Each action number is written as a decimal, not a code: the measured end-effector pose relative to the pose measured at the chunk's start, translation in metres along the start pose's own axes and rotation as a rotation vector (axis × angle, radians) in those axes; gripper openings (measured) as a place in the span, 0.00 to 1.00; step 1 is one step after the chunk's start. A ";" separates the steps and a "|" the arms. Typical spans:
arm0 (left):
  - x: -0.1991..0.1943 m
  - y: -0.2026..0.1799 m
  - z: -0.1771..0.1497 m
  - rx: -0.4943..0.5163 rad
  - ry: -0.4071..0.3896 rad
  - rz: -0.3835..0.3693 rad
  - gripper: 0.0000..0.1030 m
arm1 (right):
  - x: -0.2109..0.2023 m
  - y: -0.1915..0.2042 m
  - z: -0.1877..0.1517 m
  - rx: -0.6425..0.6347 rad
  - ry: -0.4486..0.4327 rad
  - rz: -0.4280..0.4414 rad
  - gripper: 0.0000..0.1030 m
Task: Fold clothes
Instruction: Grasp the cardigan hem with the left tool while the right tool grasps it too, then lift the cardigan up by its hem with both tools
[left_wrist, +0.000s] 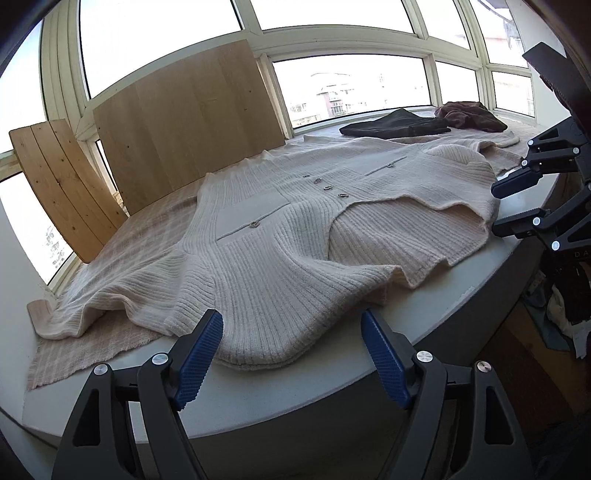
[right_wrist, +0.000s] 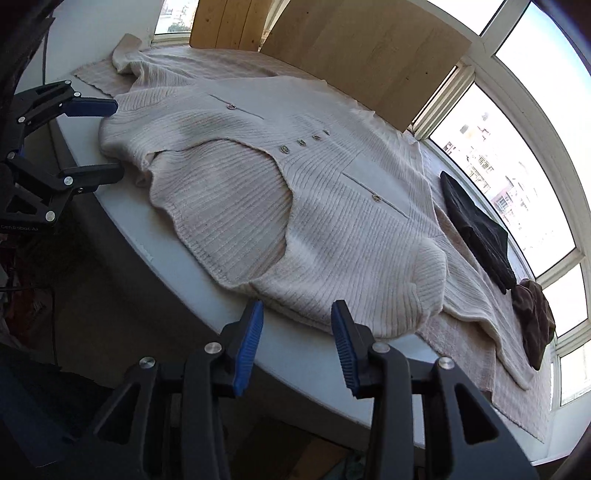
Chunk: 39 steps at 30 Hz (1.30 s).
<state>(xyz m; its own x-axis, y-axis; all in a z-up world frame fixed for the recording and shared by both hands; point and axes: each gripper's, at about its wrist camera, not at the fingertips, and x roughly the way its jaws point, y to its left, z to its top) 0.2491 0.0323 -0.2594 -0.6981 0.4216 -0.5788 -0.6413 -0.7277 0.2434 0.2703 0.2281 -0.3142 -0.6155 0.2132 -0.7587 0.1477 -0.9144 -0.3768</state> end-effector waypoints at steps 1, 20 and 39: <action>0.000 0.000 0.000 -0.008 0.004 -0.003 0.74 | -0.002 -0.003 0.000 0.003 -0.007 -0.002 0.38; 0.021 0.024 0.025 -0.279 0.136 -0.064 0.07 | 0.003 -0.063 0.001 0.412 -0.036 0.243 0.07; -0.009 0.075 0.127 -0.310 -0.101 0.018 0.06 | -0.053 -0.135 0.050 0.467 -0.310 0.179 0.07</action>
<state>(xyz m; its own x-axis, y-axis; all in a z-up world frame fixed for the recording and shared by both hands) 0.1668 0.0424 -0.1376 -0.7464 0.4476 -0.4925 -0.5118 -0.8591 -0.0051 0.2443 0.3229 -0.1968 -0.8203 -0.0048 -0.5719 -0.0430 -0.9966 0.0700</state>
